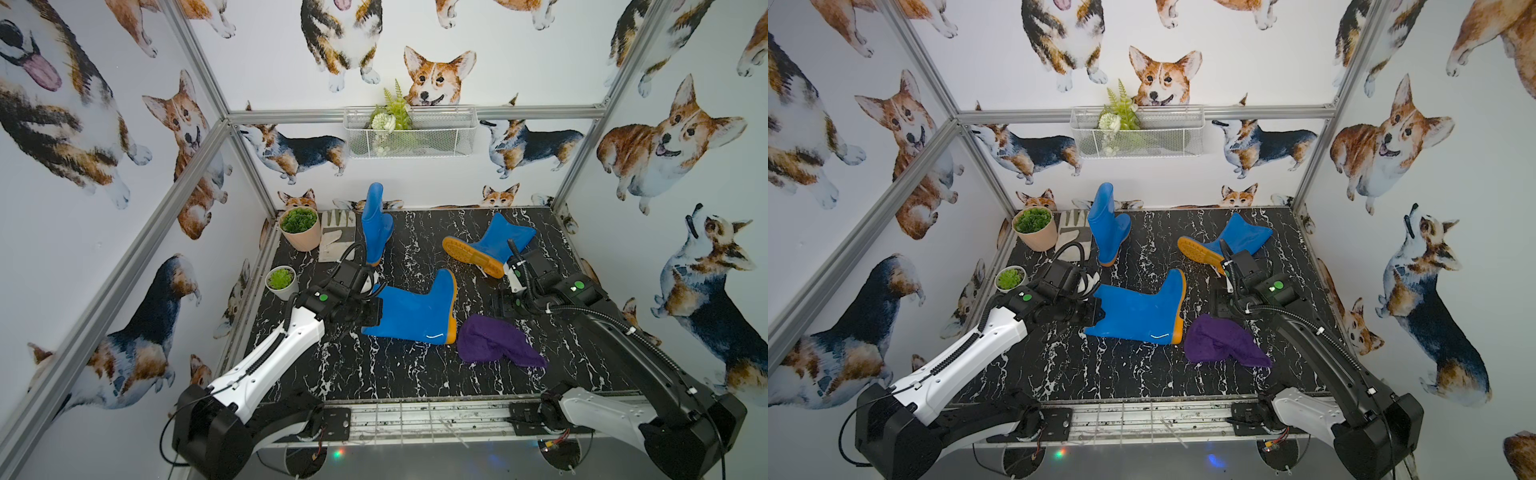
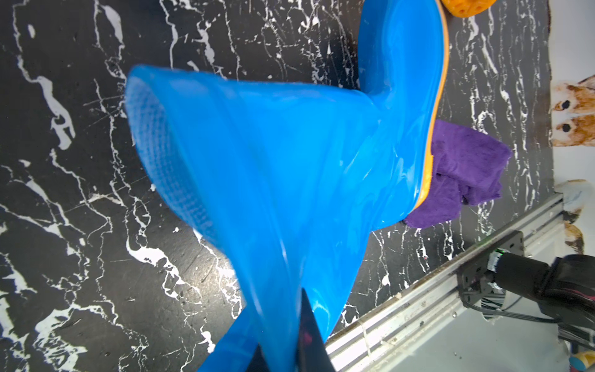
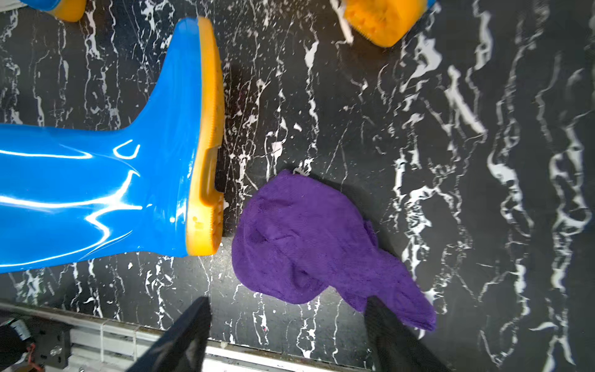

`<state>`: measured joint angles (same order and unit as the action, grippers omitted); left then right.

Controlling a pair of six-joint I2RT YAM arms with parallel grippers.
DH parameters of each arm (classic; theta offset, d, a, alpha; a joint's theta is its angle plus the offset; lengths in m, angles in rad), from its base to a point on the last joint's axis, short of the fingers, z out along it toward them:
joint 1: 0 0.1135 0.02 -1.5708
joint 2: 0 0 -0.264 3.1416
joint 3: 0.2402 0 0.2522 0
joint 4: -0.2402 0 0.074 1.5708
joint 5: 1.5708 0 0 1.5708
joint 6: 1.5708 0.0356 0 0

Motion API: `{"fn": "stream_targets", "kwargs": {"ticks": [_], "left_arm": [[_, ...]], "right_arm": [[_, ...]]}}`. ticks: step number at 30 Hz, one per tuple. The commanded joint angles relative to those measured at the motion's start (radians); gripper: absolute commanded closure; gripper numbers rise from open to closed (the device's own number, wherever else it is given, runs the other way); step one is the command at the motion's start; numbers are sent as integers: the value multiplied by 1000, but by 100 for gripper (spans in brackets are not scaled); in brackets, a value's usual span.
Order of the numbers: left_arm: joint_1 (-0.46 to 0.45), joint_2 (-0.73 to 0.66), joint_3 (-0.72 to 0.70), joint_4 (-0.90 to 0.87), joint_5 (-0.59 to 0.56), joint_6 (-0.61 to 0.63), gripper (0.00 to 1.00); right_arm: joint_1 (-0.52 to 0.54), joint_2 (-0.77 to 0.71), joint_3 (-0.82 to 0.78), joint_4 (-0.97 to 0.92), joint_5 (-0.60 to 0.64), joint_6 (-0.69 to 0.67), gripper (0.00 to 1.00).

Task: Wipe the rubber boots with a cloth
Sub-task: Adjust the rubber boot at the center of the board.

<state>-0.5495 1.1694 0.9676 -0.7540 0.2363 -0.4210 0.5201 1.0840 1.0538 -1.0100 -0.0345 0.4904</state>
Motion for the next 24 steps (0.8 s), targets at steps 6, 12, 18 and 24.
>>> {"fn": "stream_targets", "kwargs": {"ticks": [6, 12, 18, 24], "left_arm": [[-31, 89, 205, -61, 37, 85, 100], [-52, 178, 398, -151, 42, 148, 100], [-56, 216, 521, -266, 34, 201, 100], [-56, 208, 579, -416, -14, 250, 100]], "right_arm": [[246, 115, -87, 305, -53, 139, 53], [293, 293, -50, 443, -111, 133, 54], [299, 489, 33, 564, -251, 116, 56], [326, 655, 159, 608, -359, 107, 57]]}}
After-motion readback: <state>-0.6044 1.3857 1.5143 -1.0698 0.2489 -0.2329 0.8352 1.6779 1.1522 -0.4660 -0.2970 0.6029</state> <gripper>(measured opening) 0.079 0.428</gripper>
